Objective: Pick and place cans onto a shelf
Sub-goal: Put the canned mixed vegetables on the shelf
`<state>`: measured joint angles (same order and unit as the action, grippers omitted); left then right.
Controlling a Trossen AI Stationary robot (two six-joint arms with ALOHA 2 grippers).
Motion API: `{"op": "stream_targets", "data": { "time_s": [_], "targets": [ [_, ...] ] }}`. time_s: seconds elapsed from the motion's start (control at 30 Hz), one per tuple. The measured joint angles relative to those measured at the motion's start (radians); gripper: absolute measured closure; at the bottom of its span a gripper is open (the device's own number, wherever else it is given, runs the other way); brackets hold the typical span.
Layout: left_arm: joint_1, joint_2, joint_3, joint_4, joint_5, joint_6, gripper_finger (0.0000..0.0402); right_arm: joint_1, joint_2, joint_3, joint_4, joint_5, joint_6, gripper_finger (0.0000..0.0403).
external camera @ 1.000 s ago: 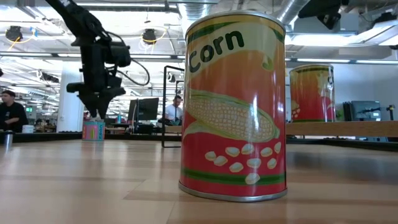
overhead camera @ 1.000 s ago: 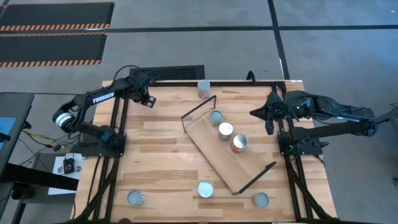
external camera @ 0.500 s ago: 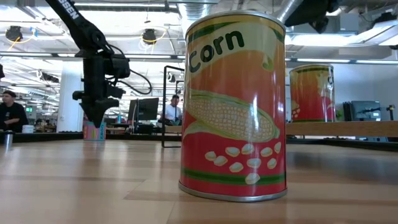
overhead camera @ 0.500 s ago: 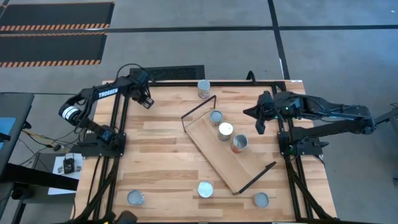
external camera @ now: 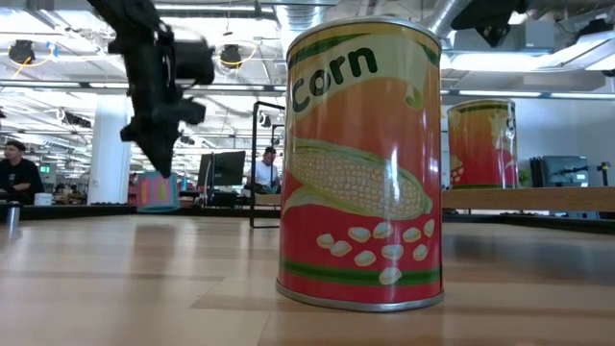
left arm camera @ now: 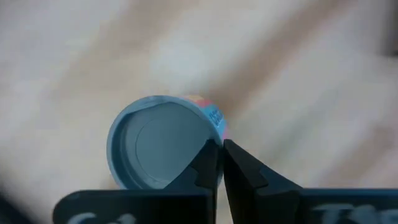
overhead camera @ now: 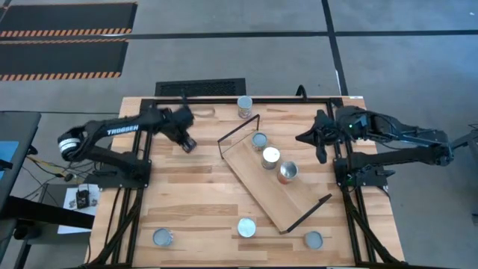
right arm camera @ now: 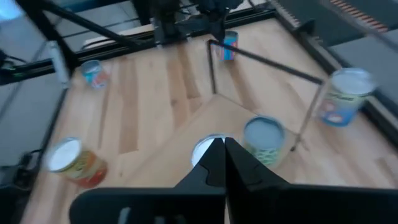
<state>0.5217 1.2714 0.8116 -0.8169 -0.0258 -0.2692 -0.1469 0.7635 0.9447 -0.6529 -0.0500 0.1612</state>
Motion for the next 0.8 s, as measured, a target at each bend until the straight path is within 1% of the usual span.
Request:
{"op": "stream_targets", "data": {
  "time_s": [0.1, 0.13, 0.27, 0.33, 0.4, 0.47, 0.53, 0.67, 0.8],
  "targets": [
    [-0.224, -0.038, 0.0, 0.009, -0.008, -0.196, 0.0401, -0.025, 0.0, 0.0, 0.0, -0.09, 0.005, 0.0397],
    [-0.302, -0.044, 0.0, 0.022, -0.021, -0.263, 0.0401, -0.028, 0.0, 0.0, 0.0, -0.105, 0.001, 0.0397],
    [-0.597, -0.039, 0.001, 0.072, -0.106, -0.501, 0.0401, -0.03, 0.01, 0.0, 0.0, -0.107, -0.013, 0.0397],
    [-0.713, -0.02, 0.001, 0.123, -0.155, -0.601, 0.0401, -0.03, 0.019, 0.0, 0.003, -0.107, 0.0, 0.0397],
    [-0.799, 0.001, 0.001, 0.191, -0.207, -0.672, 0.0401, -0.028, 0.028, 0.0, 0.008, -0.107, 0.035, 0.0397],
    [-0.861, 0.025, 0.002, 0.259, -0.249, -0.693, 0.0401, -0.009, 0.035, 0.0, 0.019, -0.093, 0.057, 0.0397],
    [-0.893, 0.052, 0.002, 0.305, -0.268, -0.683, 0.0401, 0.024, 0.048, 0.0, 0.028, -0.048, 0.066, 0.0397],
    [-0.898, 0.105, 0.021, 0.34, -0.277, -0.643, 0.0401, 0.096, 0.08, 0.008, 0.048, 0.024, 0.121, 0.0397],
    [-0.884, 0.146, 0.083, 0.38, -0.285, -0.54, 0.0401, 0.15, 0.121, 0.043, 0.048, 0.088, 0.174, 0.0397]
  ]
}}
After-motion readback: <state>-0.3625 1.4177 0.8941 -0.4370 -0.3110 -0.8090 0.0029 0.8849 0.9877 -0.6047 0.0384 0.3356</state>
